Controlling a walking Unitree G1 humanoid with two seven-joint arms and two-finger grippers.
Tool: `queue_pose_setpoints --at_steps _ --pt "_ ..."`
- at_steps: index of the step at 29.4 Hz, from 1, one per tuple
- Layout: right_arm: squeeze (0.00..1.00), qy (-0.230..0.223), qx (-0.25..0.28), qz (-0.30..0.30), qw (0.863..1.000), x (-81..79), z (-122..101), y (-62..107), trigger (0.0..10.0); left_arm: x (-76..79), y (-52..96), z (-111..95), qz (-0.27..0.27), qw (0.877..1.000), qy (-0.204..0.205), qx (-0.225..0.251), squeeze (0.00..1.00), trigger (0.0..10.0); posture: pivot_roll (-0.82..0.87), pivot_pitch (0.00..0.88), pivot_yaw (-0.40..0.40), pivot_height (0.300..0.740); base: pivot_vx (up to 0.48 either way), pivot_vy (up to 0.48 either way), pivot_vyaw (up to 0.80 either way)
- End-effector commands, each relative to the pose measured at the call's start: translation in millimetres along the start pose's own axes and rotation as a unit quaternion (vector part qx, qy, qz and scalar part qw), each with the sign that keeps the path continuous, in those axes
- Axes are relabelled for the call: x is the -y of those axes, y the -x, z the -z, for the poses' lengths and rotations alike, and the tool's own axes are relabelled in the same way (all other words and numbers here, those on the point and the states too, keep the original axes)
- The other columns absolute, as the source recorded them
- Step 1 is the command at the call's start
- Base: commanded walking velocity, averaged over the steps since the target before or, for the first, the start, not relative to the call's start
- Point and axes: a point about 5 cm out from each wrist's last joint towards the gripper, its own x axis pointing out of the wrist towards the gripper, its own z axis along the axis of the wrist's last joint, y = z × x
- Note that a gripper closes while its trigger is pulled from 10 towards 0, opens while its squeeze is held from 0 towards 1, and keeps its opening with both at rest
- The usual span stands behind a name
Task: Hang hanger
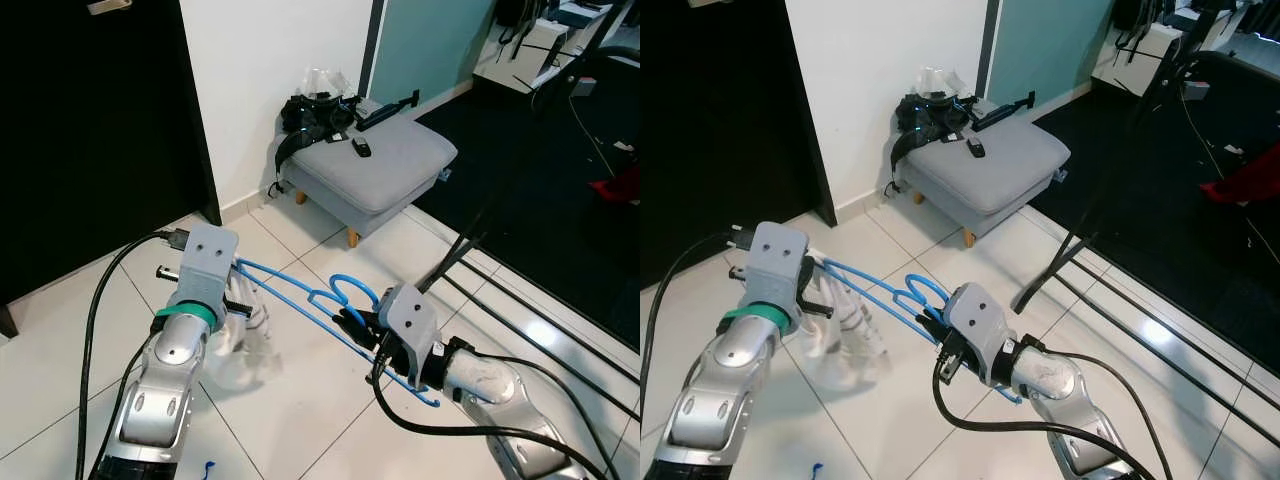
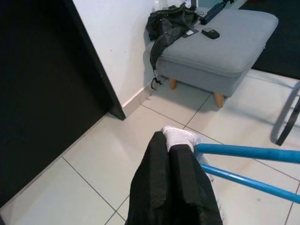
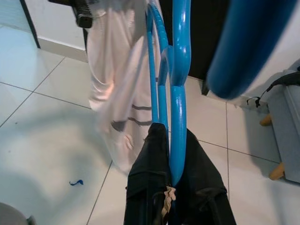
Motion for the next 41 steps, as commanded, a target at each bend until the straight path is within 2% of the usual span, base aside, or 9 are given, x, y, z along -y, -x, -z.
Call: queue_pose_setpoints --at_steps 1,7,15,22,28,31,34,38,41 --pt "0.00 -0.012 -0.003 -0.007 1.000 -2.7 4 0.7 10.0 3.9 2.4 -1 0.003 1.000 -0.007 0.004 0.00 10.0 -0.10 0.138 0.032 0.740 0.000 0.000 0.00" --pt "0.00 -0.006 -0.020 -0.080 0.997 -14.3 5 12.0 10.0 5.2 -1.9 -4 0.001 0.997 -0.067 0.034 0.00 10.0 -0.11 0.135 0.021 0.740 0.000 0.000 0.00" --pt "0.00 0.005 -0.054 -0.075 0.996 -7.8 18 20.1 10.0 4.4 -1.2 -19 0.012 0.996 -0.064 0.063 0.00 10.0 -0.10 0.127 0.023 0.740 0.000 0.000 0.00" --pt "0.00 0.020 -0.048 -0.013 0.999 7.4 17 -0.6 10.0 14.0 8.7 -29 0.047 0.995 -0.045 0.081 0.00 10.0 -0.09 0.120 0.032 0.740 0.000 0.000 0.00" --pt "0.00 0.018 0.013 0.031 0.999 17.2 -4 -23.8 10.0 17.8 10.5 -23 0.055 0.995 -0.050 0.072 0.00 10.0 -0.07 0.112 0.031 0.740 0.000 0.000 0.00" --pt "0.00 -0.002 0.045 0.014 0.999 13.2 -13 -29.1 10.0 20.6 10.2 -18 0.060 0.995 -0.051 0.062 0.00 10.0 -0.07 0.112 0.031 0.740 0.000 0.000 0.00" --pt "0.00 -0.031 0.066 -0.052 0.996 -1.4 -19 -31.0 10.0 24.4 8.5 -14 0.063 0.994 -0.062 0.060 0.00 10.0 -0.07 0.112 0.027 0.740 0.000 0.000 0.00" --pt "0.00 -0.034 0.027 -0.143 0.989 -22.2 -5 -18.0 10.0 28.0 2.9 -27 0.063 0.989 -0.085 0.100 0.00 10.0 -0.07 0.116 0.015 0.740 0.000 0.000 0.00" --pt "0.00 -0.030 -0.001 -0.144 0.989 -23.2 7 -9.6 10.0 28.5 1.7 -38 0.067 0.986 -0.086 0.126 0.00 10.0 -0.07 0.116 0.018 0.740 0.000 0.000 0.00"
